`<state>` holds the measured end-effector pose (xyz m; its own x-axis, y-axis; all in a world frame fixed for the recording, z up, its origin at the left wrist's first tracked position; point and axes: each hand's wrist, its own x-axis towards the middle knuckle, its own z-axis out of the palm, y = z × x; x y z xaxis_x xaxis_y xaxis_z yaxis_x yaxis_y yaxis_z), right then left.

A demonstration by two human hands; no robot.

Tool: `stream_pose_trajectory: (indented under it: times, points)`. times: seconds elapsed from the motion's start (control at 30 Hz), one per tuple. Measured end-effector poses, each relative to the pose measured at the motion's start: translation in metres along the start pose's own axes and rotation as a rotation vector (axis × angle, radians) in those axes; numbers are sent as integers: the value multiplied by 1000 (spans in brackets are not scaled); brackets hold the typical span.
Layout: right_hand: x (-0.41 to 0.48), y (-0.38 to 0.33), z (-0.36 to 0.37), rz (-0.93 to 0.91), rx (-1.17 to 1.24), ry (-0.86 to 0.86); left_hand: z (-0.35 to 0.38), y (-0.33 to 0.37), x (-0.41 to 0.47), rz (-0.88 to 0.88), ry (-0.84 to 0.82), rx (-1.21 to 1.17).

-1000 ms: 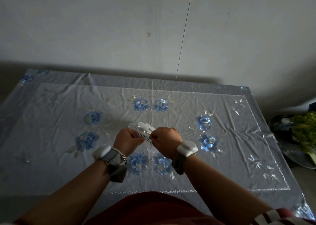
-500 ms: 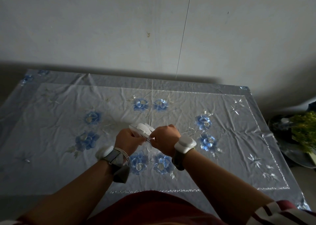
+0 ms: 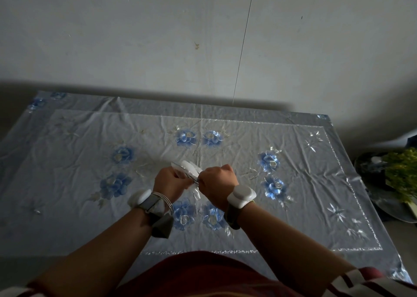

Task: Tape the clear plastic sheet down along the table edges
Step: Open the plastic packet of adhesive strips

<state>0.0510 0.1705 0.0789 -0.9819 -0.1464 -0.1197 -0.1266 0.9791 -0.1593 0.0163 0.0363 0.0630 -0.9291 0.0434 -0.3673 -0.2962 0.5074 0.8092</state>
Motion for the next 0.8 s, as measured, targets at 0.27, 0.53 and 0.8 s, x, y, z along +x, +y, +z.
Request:
stream_pose_trajectory:
  times: [0.27,0.53,0.8]
  points:
    - [0,-1,13,18,86,88,2,4,5,16,-22,-31]
    - [10,42,-20,297,332,78,-6,-2,0,152,-77,123]
    - [18,40,-32,331,358,277,-14,13,11,124,16,-115]
